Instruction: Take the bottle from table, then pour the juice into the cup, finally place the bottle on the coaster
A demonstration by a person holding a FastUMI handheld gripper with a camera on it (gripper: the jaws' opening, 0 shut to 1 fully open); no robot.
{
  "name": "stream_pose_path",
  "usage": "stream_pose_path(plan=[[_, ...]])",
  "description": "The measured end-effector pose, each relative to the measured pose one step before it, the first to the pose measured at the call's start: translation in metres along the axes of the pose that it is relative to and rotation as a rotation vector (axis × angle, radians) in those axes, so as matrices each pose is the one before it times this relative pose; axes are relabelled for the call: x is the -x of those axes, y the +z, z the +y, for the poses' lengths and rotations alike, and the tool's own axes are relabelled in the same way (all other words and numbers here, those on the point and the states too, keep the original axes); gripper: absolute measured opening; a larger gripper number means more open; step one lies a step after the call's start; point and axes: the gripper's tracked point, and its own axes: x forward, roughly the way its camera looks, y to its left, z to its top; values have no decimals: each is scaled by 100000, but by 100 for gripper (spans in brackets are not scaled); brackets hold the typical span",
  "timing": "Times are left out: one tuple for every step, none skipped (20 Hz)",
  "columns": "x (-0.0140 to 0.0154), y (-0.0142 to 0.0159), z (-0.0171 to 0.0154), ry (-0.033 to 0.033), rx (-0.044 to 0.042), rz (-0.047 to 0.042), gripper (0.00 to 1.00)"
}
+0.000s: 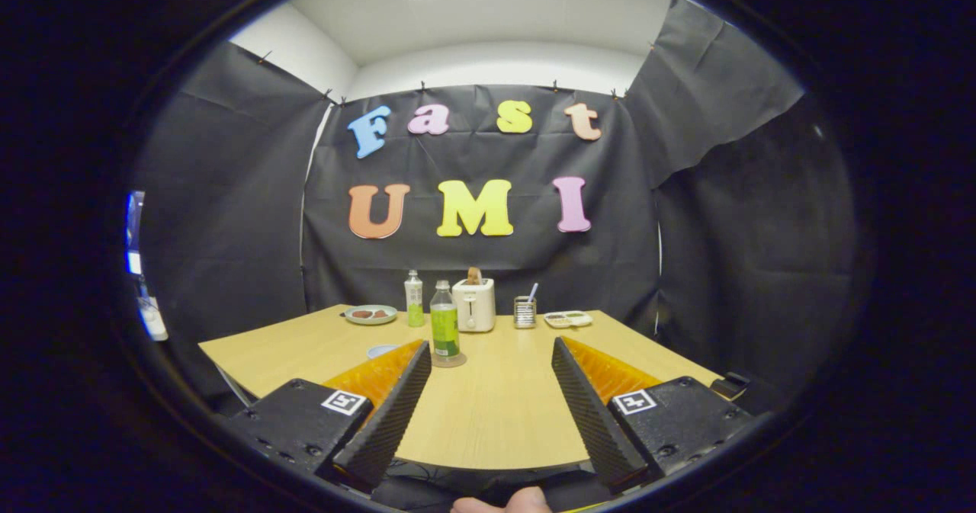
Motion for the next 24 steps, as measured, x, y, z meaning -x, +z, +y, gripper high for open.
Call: stream_pose_path(plan=[[380, 406, -197, -977, -55, -1108, 100], [296, 546, -146, -502, -186, -1462, 100], [188, 264, 53, -142, -180, -551, 100], [92, -179, 26, -274, 103, 229, 100], [18, -114, 39, 186, 97, 233, 100], [-195, -213, 113, 184, 460, 346, 100], [-42, -162, -20, 355, 119, 411, 100], [138, -73, 6, 376, -346, 484, 100], [-72, -29, -5, 321, -694, 259, 100], [-55, -115, -160, -235, -614, 633, 100], [-149, -173, -178, -363, -231, 688, 100], [16, -289, 26, 25, -203, 437, 100], [-16, -82, -1, -90, -228, 238, 100], [-46, 155, -95, -157, -209, -188, 100], [-26, 181, 5, -171, -134, -590, 100], [-25, 69, 196, 56, 98, -339, 100], [-140, 8, 219, 296, 519, -30, 100], [-56, -12, 252, 354, 479, 128, 100], [-122, 43, 97, 259, 175, 82, 100], [50, 57, 4, 141, 29, -34, 100], [-2, 62, -33, 17, -54, -155, 100], [-29, -66, 24, -101, -168, -109, 100], [-90, -9, -44, -54, -252, 126, 100], [-152, -181, -23, -109, -135, 386, 100]])
